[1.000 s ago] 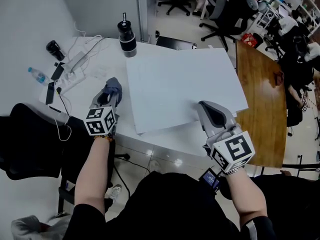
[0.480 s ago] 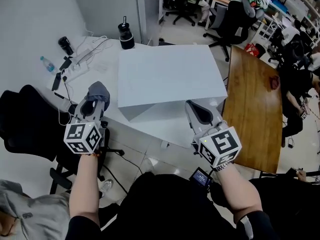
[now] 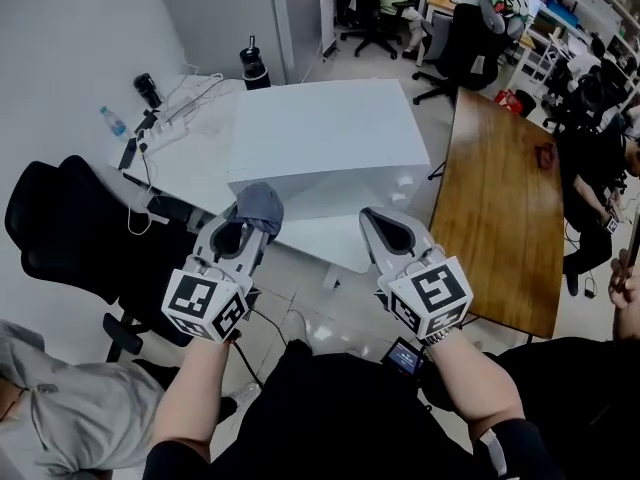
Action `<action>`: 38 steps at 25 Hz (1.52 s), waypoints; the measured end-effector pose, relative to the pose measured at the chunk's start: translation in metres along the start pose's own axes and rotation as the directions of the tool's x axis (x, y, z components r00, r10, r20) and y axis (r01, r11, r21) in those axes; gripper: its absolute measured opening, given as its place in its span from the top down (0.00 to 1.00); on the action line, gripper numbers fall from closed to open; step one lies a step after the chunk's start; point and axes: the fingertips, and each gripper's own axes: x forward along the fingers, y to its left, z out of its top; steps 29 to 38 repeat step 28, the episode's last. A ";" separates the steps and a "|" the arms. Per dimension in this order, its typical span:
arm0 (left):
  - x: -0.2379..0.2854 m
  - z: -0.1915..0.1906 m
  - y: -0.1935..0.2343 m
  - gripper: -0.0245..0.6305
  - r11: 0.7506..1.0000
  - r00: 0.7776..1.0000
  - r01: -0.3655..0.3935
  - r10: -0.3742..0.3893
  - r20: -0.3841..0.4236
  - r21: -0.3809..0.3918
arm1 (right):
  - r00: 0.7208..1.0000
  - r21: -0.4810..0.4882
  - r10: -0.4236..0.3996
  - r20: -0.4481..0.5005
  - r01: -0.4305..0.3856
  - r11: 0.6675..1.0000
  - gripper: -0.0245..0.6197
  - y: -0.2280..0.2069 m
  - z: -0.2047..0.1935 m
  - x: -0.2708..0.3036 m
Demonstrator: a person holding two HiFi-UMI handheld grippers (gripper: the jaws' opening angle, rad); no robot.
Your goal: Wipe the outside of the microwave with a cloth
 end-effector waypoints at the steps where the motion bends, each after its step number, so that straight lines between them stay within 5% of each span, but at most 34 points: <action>1: 0.000 -0.001 -0.012 0.81 1.000 1.000 0.014 -0.014 -0.003 -0.003 | 1.000 0.000 0.005 0.000 -0.005 1.000 0.96 0.003 -0.001 -0.005; 14: -0.008 -0.009 -0.103 0.81 0.994 0.994 0.111 -0.111 -0.021 -0.009 | 0.999 -0.019 0.041 0.003 -0.041 0.999 0.96 0.021 -0.004 -0.049; 38: -0.004 -0.012 -0.137 0.81 0.989 0.989 0.147 -0.147 -0.031 0.001 | 0.999 -0.044 0.043 0.008 -0.043 0.998 0.96 0.018 -0.010 -0.070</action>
